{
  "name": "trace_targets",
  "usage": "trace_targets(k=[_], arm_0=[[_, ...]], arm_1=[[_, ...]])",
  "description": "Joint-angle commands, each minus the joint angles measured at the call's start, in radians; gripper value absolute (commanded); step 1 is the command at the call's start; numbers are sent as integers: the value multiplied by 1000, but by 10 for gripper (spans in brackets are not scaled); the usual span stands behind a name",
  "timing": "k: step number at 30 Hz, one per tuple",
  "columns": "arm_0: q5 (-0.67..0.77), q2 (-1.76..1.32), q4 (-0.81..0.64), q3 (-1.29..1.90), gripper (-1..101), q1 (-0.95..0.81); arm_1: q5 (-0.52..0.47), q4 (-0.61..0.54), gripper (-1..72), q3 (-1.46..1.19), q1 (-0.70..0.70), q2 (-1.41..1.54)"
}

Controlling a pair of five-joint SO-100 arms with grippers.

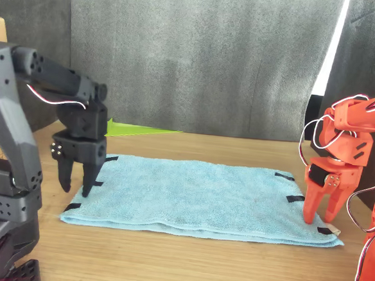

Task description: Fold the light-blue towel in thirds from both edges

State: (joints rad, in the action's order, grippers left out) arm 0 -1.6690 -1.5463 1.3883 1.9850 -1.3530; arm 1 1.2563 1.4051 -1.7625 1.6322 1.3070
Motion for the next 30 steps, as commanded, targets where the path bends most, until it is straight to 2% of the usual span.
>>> trace_targets(k=[1,25,30], arm_0=[[-14,-11,17,3,228,-12],[-60,107,52,-77,208,0],[-60,117,52,-86,110,28]], arm_1=[[17,-21,232,14,20,-12],[28,-17,228,14,46,-18],[26,-15,213,12,48,-20]])
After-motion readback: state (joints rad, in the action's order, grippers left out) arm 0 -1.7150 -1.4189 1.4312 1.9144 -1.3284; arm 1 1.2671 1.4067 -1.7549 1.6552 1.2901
